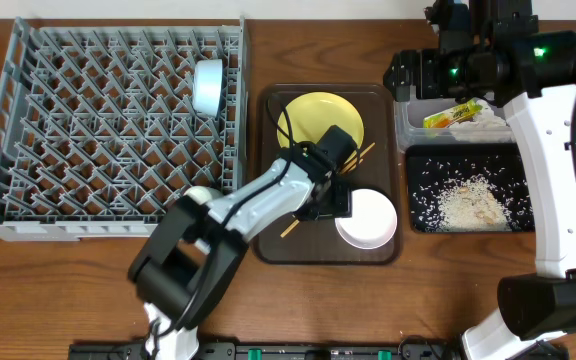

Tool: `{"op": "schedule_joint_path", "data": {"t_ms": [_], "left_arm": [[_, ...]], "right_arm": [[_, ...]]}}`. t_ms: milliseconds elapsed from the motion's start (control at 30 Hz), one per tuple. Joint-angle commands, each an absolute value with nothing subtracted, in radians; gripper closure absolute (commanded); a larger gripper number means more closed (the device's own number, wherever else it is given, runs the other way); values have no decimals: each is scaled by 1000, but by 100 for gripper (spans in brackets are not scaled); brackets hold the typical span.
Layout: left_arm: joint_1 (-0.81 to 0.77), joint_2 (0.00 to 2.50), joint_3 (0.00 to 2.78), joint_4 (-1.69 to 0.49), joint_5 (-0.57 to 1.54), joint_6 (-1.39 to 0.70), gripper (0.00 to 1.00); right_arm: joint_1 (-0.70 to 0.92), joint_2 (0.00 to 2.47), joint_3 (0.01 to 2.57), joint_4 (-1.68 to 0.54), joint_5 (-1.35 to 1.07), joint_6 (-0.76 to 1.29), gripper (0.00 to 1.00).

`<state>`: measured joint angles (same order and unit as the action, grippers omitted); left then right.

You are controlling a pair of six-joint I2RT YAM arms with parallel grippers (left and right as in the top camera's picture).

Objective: Sort waste into correct bins and load items into the dishwasher
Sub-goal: 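Move the left gripper to the white bowl and grasp its rim, then lift the white bowl and carry it left to the dish rack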

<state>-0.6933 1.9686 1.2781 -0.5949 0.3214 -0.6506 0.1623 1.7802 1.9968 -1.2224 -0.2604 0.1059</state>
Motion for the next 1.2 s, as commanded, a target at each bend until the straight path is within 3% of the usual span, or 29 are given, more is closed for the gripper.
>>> {"op": "schedule_joint_path", "data": {"t_ms": [0, 200, 300, 333, 567, 800, 1167], "left_arm": [[-685, 2029, 1351, -645, 385, -625, 45], [-737, 2033, 1406, -699, 275, -622, 66], [-730, 2033, 1406, -700, 276, -623, 91], [-728, 2033, 1406, -700, 276, -624, 93], [-701, 2004, 1414, -719, 280, -625, 92], [-632, 1806, 1414, -754, 205, -540, 93], [-481, 1568, 1414, -943, -461, -343, 92]], "right_arm": [[177, 1786, 2000, -1223, -258, 107, 1], [177, 1786, 2000, -1223, -258, 107, 1], [177, 1786, 2000, -1223, -258, 107, 1], [177, 1786, 2000, -1223, -258, 107, 1], [177, 1786, 2000, -1224, -258, 107, 1], [177, 1786, 2000, -1223, -258, 107, 1], [177, 1786, 2000, -1223, -258, 107, 1]]}}
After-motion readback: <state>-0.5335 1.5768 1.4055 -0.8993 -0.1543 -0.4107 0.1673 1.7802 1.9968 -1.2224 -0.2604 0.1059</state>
